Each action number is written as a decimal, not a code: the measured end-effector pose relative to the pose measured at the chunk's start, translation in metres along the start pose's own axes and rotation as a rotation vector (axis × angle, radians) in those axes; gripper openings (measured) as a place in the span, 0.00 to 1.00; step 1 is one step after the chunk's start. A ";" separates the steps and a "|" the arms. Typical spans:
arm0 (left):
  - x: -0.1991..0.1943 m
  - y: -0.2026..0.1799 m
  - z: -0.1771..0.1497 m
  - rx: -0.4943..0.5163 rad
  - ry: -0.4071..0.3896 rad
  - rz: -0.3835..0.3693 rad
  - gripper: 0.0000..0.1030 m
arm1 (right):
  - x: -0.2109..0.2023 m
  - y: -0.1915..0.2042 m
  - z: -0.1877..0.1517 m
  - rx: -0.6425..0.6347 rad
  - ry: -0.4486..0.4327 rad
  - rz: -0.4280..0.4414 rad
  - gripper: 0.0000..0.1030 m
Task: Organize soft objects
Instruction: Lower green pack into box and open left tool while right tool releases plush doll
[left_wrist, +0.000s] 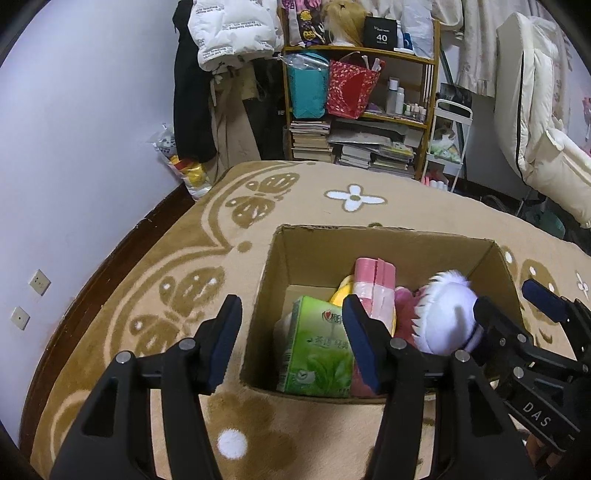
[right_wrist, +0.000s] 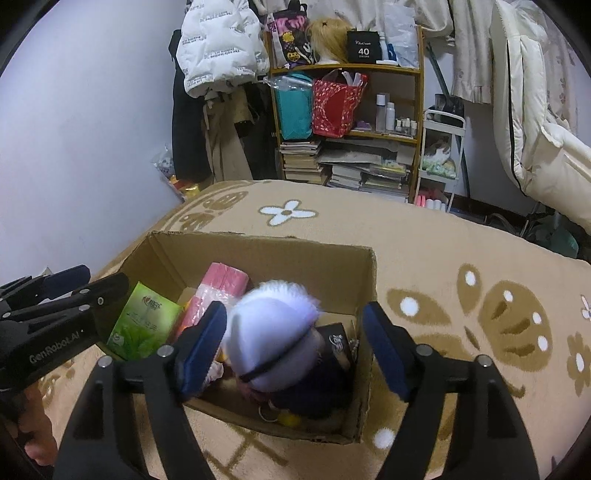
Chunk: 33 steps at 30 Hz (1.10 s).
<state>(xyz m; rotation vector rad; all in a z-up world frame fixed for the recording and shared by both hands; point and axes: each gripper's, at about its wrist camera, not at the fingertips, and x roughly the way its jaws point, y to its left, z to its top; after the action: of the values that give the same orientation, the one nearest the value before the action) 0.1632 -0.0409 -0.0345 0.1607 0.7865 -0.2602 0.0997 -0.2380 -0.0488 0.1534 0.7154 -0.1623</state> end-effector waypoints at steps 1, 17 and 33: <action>-0.002 0.002 0.000 -0.005 -0.001 0.000 0.58 | -0.001 0.000 0.000 0.000 -0.001 -0.001 0.80; -0.056 -0.002 -0.014 0.056 -0.078 0.058 0.99 | -0.043 -0.004 -0.007 0.030 -0.036 0.000 1.00; -0.117 0.001 -0.030 0.080 -0.155 0.072 0.99 | -0.103 -0.008 -0.006 0.035 -0.101 -0.005 1.00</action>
<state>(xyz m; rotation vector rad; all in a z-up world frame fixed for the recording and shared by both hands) 0.0646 -0.0130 0.0283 0.2412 0.6158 -0.2337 0.0174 -0.2353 0.0144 0.1756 0.6129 -0.1863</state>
